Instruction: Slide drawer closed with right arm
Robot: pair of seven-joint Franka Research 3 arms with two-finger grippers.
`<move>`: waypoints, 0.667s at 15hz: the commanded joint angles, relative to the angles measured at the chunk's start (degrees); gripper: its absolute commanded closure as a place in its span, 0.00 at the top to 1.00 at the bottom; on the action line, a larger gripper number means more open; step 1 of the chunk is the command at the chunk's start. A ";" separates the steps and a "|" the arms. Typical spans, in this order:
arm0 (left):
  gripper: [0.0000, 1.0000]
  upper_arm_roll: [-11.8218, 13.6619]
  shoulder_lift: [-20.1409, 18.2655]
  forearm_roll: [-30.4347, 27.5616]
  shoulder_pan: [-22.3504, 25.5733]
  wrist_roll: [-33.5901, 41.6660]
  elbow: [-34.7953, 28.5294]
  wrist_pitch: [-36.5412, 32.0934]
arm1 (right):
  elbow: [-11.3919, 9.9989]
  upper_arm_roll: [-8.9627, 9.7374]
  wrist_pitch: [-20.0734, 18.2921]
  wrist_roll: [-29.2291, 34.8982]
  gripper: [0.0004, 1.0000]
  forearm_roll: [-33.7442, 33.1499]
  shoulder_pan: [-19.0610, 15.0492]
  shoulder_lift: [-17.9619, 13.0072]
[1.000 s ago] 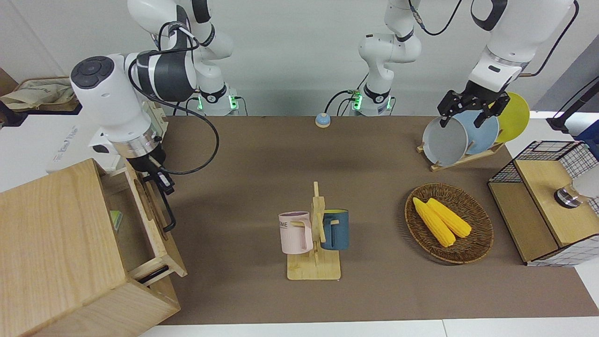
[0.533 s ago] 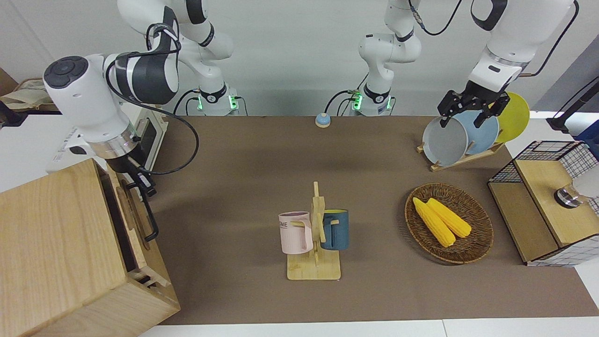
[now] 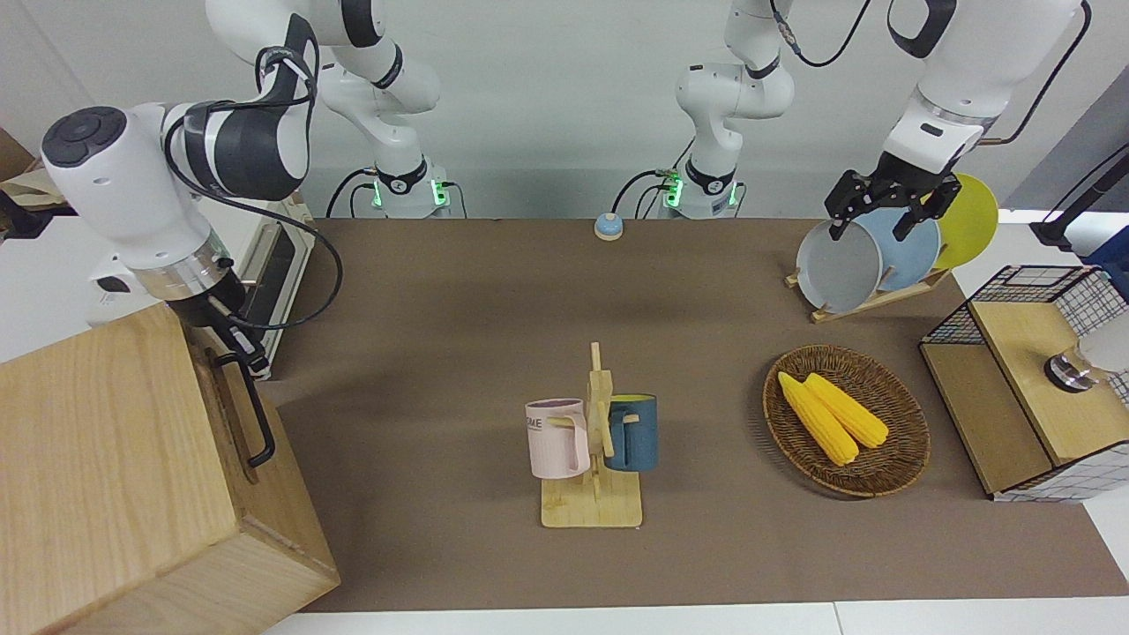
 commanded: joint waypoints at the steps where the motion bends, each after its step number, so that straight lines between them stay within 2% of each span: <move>1: 1.00 0.92 0.69 0.78 -0.99 0.33 1.12 0.04 | 0.26 0.60 1.11 -2.38 0.00 0.71 -1.96 0.71; 6: 1.00 0.92 0.69 0.87 -0.99 0.33 1.12 0.04 | 0.61 0.69 0.32 -2.03 0.00 0.71 -1.08 0.62; 9: 1.00 0.92 0.69 0.78 -0.99 0.33 1.12 0.04 | 0.44 2.88 -0.12 -0.80 0.00 0.02 -0.64 0.53; 10: 1.00 0.92 0.69 0.87 -0.99 0.33 1.12 0.04 | 0.44 3.06 -0.65 -0.27 0.00 -0.08 -0.46 0.27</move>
